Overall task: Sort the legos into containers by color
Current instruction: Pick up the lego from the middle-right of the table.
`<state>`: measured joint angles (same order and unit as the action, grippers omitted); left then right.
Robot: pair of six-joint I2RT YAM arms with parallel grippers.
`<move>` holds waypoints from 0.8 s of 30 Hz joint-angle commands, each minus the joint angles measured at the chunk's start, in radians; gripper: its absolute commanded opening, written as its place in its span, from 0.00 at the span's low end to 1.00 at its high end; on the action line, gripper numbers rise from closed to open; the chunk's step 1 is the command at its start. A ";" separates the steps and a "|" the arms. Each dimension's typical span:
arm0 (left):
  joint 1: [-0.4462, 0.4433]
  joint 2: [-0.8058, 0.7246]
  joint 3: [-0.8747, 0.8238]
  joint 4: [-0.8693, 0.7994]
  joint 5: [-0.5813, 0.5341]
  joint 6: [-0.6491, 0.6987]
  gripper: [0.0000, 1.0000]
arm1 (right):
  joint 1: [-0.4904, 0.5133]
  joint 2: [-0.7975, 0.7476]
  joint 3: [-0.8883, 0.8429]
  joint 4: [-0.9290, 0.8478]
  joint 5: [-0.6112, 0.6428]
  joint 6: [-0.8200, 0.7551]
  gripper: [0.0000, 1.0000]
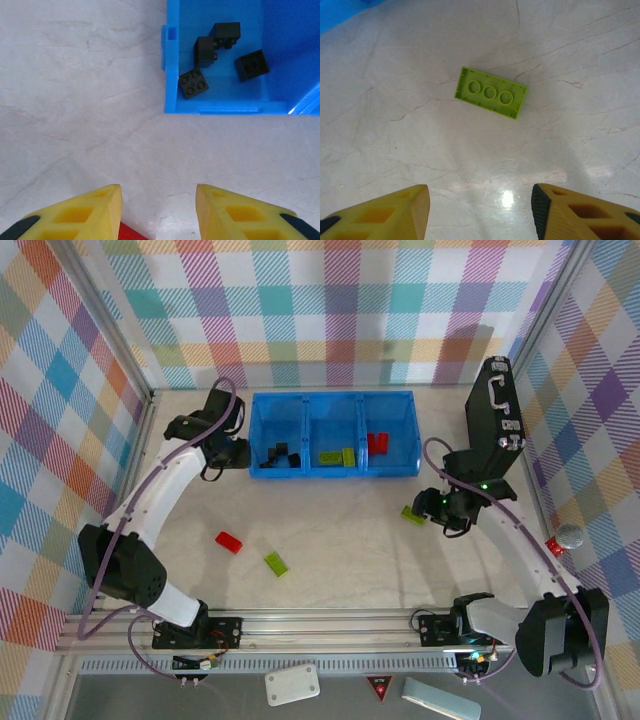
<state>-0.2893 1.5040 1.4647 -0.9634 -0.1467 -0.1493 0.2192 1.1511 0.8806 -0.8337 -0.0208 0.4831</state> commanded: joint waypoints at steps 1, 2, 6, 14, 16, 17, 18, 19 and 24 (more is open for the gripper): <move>0.014 -0.069 -0.036 0.006 0.000 0.071 0.43 | 0.031 0.056 0.032 0.045 0.071 0.055 0.62; 0.015 -0.080 -0.052 0.026 0.002 0.073 0.44 | 0.040 0.072 0.034 0.052 0.093 0.067 0.66; 0.016 -0.107 -0.112 0.113 0.020 0.069 0.44 | 0.079 0.131 0.039 0.072 0.213 0.158 0.82; 0.021 -0.155 -0.225 0.221 0.054 0.108 0.45 | 0.127 0.239 0.078 0.116 0.281 0.254 0.93; 0.024 -0.146 -0.222 0.228 0.096 0.108 0.45 | 0.135 0.261 0.087 0.127 0.297 0.275 0.93; 0.025 -0.140 -0.218 0.229 0.106 0.109 0.46 | 0.139 0.274 0.093 0.131 0.309 0.286 0.93; 0.029 -0.138 -0.218 0.227 0.108 0.108 0.46 | 0.142 0.286 0.099 0.129 0.322 0.301 0.93; 0.034 -0.135 -0.219 0.227 0.110 0.108 0.46 | 0.142 0.305 0.110 0.125 0.332 0.314 0.93; 0.058 -0.117 -0.217 0.216 0.140 0.104 0.46 | 0.155 0.406 0.162 0.115 0.347 0.348 0.92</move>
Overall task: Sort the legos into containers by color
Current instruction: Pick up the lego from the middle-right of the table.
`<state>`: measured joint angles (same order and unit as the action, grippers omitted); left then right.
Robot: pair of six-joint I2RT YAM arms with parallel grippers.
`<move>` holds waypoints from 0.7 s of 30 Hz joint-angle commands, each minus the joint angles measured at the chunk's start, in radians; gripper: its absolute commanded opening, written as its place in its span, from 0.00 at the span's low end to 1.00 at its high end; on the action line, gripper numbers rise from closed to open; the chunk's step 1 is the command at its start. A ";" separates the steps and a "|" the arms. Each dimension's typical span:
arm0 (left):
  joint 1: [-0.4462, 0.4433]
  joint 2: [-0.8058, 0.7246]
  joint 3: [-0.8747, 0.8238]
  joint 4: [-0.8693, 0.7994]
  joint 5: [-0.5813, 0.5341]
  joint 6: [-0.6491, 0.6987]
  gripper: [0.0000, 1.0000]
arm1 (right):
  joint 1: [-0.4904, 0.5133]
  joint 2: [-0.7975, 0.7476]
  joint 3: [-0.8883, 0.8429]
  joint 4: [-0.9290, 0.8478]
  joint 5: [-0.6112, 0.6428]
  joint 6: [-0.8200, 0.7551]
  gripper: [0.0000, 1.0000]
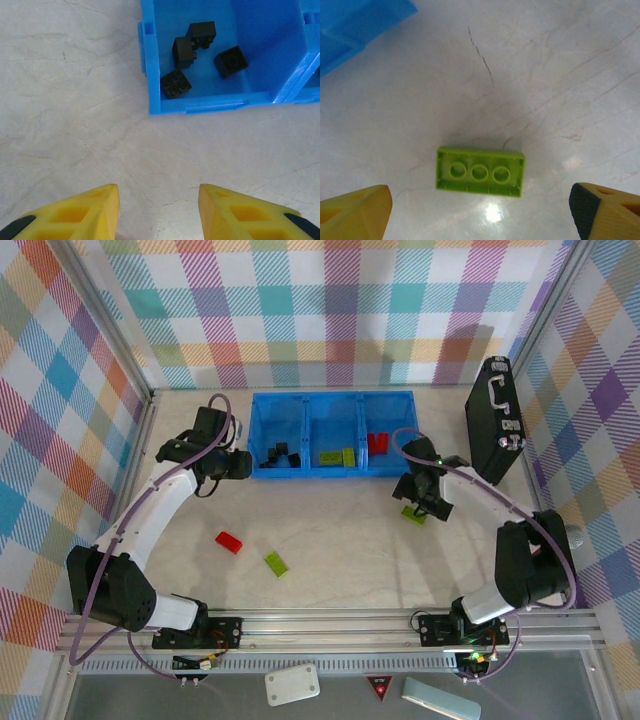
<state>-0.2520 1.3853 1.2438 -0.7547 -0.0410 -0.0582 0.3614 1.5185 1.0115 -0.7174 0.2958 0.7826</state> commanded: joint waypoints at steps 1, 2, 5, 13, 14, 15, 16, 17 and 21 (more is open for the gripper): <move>0.026 0.004 0.005 0.006 0.040 0.012 0.46 | 0.014 0.054 0.035 0.004 0.028 0.051 0.92; 0.032 0.007 0.005 0.006 0.046 0.010 0.46 | 0.016 0.069 0.036 0.011 0.025 0.055 0.91; 0.047 0.011 0.006 0.005 0.063 0.007 0.46 | 0.017 0.110 0.037 0.027 0.011 0.058 0.90; 0.067 0.008 0.005 0.005 0.097 0.005 0.46 | 0.017 0.188 0.025 0.053 -0.003 0.065 0.87; 0.068 0.008 0.003 0.003 0.098 0.005 0.46 | 0.017 0.194 0.022 0.054 -0.003 0.066 0.86; 0.069 0.006 0.003 0.003 0.098 0.005 0.46 | 0.017 0.197 0.019 0.056 -0.002 0.069 0.86; 0.069 0.007 0.002 0.003 0.099 0.006 0.46 | 0.018 0.200 0.014 0.058 -0.001 0.072 0.85; 0.069 0.004 -0.001 0.003 0.099 0.006 0.46 | 0.017 0.200 0.007 0.062 -0.002 0.074 0.85; 0.069 -0.002 -0.004 0.005 0.100 0.005 0.45 | 0.017 0.196 -0.013 0.069 0.000 0.081 0.84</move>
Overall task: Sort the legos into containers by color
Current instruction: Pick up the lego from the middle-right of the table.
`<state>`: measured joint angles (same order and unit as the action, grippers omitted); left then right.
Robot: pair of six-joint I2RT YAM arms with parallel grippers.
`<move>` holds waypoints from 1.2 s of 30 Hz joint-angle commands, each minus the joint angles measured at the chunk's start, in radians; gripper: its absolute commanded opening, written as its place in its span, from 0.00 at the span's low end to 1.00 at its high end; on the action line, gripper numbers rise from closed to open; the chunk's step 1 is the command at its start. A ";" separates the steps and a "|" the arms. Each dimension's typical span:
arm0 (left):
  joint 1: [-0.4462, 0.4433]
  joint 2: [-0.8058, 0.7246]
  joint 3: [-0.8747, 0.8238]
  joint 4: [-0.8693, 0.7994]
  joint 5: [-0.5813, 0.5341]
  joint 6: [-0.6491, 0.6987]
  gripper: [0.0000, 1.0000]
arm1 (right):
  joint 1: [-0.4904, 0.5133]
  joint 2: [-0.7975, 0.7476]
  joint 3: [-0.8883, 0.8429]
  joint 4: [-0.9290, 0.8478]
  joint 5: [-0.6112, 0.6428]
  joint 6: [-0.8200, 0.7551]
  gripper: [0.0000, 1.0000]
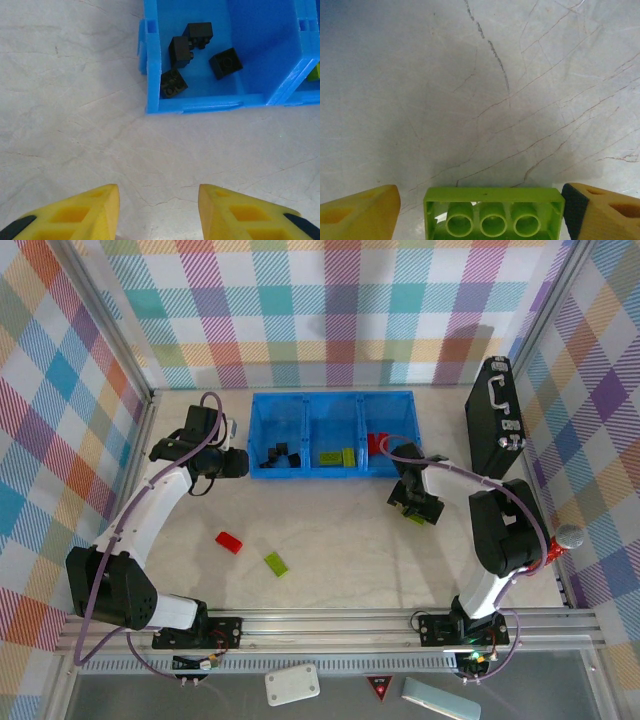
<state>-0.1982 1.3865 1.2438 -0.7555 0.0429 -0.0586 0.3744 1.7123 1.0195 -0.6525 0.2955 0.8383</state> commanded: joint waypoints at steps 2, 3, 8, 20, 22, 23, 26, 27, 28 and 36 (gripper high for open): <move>0.016 -0.003 -0.006 0.005 0.020 0.006 0.45 | 0.004 -0.001 -0.029 0.006 0.004 0.031 0.83; 0.016 -0.001 -0.007 0.004 0.021 0.008 0.45 | 0.004 -0.003 -0.034 0.007 0.005 0.033 0.82; 0.016 0.005 -0.002 -0.001 0.023 0.009 0.44 | 0.004 -0.019 -0.052 0.011 0.009 0.048 0.81; 0.015 -0.006 -0.009 0.004 0.025 0.005 0.42 | 0.004 -0.039 -0.066 0.015 0.014 0.054 0.75; 0.015 -0.007 -0.010 0.004 0.024 0.006 0.42 | 0.004 -0.043 -0.068 0.019 0.012 0.051 0.74; 0.016 -0.009 -0.011 0.004 0.024 0.005 0.42 | 0.004 -0.046 -0.068 0.019 0.010 0.051 0.73; 0.016 -0.016 -0.015 0.007 0.021 0.003 0.42 | 0.004 -0.055 -0.070 0.019 0.011 0.049 0.72; 0.016 -0.017 -0.016 0.008 0.021 0.002 0.42 | 0.006 -0.059 -0.069 0.018 0.013 0.050 0.71; 0.016 -0.020 -0.017 0.010 0.020 0.002 0.42 | 0.006 -0.061 -0.069 0.015 0.014 0.050 0.71; 0.016 -0.021 -0.019 0.010 0.021 0.002 0.42 | 0.030 -0.083 -0.046 -0.004 0.024 0.028 0.69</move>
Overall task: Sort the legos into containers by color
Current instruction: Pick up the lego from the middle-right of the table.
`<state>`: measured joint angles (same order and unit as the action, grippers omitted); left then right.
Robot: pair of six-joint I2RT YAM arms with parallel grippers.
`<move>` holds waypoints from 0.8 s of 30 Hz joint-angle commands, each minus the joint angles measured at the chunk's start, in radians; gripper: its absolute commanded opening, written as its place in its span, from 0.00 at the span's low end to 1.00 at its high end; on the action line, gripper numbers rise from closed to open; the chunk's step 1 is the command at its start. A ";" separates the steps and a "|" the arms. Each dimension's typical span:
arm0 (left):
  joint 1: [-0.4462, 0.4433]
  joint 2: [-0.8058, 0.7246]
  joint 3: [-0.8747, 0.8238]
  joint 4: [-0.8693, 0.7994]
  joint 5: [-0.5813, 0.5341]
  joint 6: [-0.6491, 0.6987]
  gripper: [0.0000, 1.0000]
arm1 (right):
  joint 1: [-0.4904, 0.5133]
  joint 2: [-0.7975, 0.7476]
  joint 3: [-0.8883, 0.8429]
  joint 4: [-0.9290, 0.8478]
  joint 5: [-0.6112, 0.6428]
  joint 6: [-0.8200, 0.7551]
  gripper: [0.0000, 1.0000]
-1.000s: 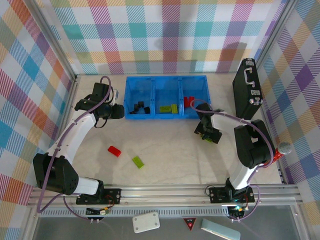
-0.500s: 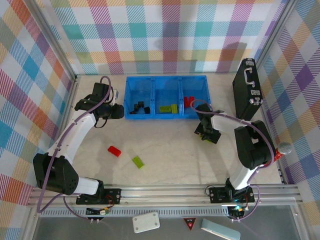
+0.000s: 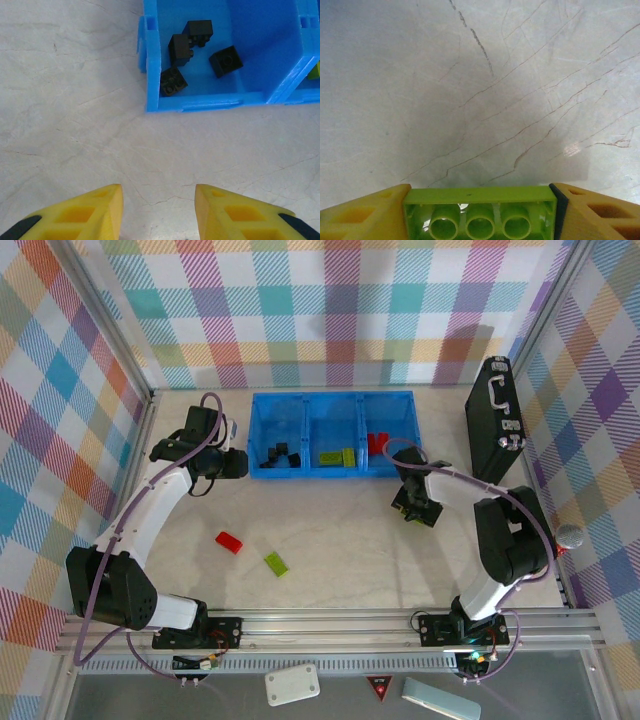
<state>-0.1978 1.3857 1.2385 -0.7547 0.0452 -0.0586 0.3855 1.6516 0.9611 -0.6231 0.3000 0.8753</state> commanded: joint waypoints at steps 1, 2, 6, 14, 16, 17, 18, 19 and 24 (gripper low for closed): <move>0.015 -0.022 -0.015 0.009 0.019 0.002 0.42 | 0.027 -0.023 0.020 -0.037 0.022 -0.010 0.69; 0.015 -0.022 -0.015 0.009 0.018 0.002 0.42 | 0.035 -0.020 0.028 -0.040 0.025 -0.012 0.69; 0.015 -0.024 -0.016 0.011 0.016 0.003 0.42 | 0.075 0.002 0.074 -0.055 0.025 -0.015 0.68; 0.015 -0.025 -0.021 0.014 0.010 -0.001 0.42 | 0.186 0.099 0.213 -0.085 0.025 -0.015 0.68; 0.015 -0.024 -0.022 0.013 0.007 -0.002 0.42 | 0.214 0.134 0.261 -0.095 0.024 -0.015 0.68; 0.015 -0.024 -0.021 0.013 0.005 0.000 0.42 | 0.229 0.154 0.289 -0.102 0.022 -0.016 0.68; 0.015 -0.024 -0.021 0.012 0.005 -0.001 0.42 | 0.241 0.171 0.314 -0.106 0.022 -0.018 0.68; 0.015 -0.024 -0.021 0.012 0.005 -0.002 0.42 | 0.253 0.194 0.344 -0.112 0.021 -0.020 0.68; 0.015 -0.024 -0.025 0.016 -0.001 -0.001 0.42 | 0.314 0.287 0.492 -0.147 0.009 -0.042 0.68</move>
<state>-0.1978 1.3853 1.2308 -0.7532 0.0437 -0.0589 0.6746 1.9076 1.3830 -0.7204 0.3092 0.8581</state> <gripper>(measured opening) 0.420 0.680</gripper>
